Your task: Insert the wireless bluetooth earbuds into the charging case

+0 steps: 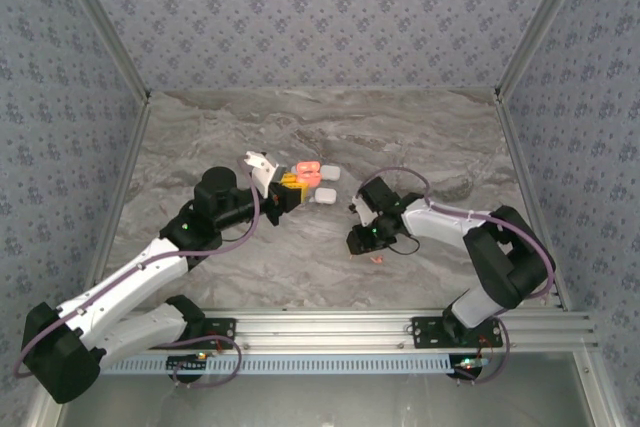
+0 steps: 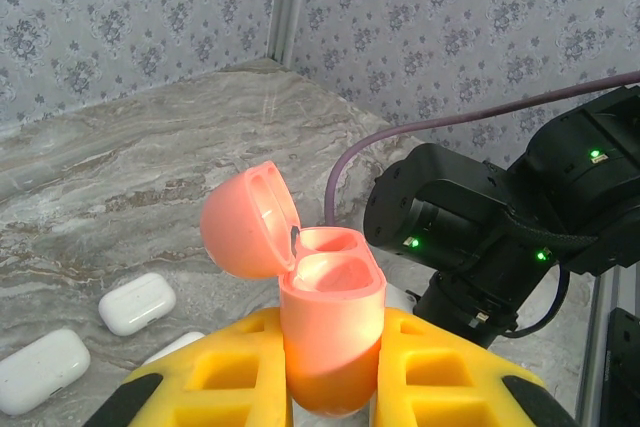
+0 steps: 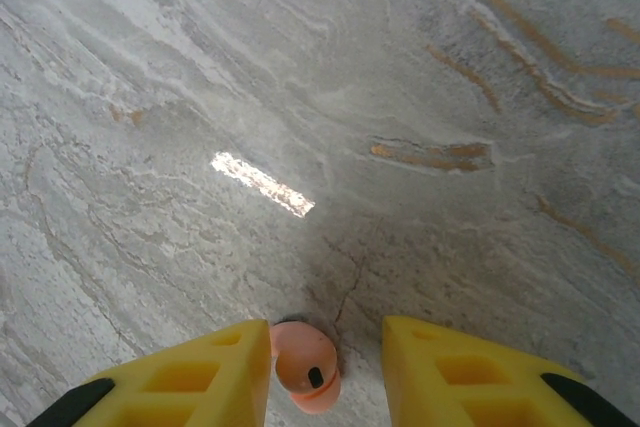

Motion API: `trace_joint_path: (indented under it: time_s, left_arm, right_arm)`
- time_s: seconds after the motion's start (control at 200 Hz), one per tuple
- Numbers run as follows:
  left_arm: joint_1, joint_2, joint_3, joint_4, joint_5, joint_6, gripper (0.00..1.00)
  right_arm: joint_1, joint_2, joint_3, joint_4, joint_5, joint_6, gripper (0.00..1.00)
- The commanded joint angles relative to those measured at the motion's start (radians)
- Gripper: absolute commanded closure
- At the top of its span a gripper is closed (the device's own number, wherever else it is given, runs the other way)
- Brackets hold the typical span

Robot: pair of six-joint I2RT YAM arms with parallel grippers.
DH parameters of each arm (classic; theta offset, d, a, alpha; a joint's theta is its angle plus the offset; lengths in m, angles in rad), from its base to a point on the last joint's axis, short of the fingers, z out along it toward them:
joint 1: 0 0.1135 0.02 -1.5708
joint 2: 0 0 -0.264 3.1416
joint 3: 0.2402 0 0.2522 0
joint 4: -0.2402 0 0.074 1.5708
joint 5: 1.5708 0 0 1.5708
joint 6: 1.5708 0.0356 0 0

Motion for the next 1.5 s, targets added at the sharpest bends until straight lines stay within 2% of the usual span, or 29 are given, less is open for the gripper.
trace_joint_path:
  time_s: [0.0, 0.62, 0.865, 1.209, 1.494]
  left_arm:
    - [-0.004, 0.002, 0.005, 0.012, -0.004, 0.017, 1.00]
    - [-0.004, 0.004, 0.013, 0.006, -0.007, 0.018, 1.00]
    - [-0.005, 0.014, -0.002, 0.018, -0.003, 0.000, 1.00]
    - [-0.004, 0.127, -0.041, 0.191, 0.082, -0.131, 1.00]
    - [-0.011, 0.206, -0.008, 0.252, 0.145, -0.166, 1.00]
  right_arm:
    - [0.040, 0.033, 0.013, -0.004, -0.041, -0.015, 0.65]
    - [0.066, 0.022, 0.051, -0.070, 0.009, -0.048, 0.78]
    - [0.043, -0.107, 0.074, -0.079, 0.048, -0.056, 0.78]
    - [-0.064, -0.398, 0.205, -0.042, 0.108, -0.055, 0.79]
    - [-0.064, -0.443, 0.328, 0.078, 0.121, -0.113, 0.80]
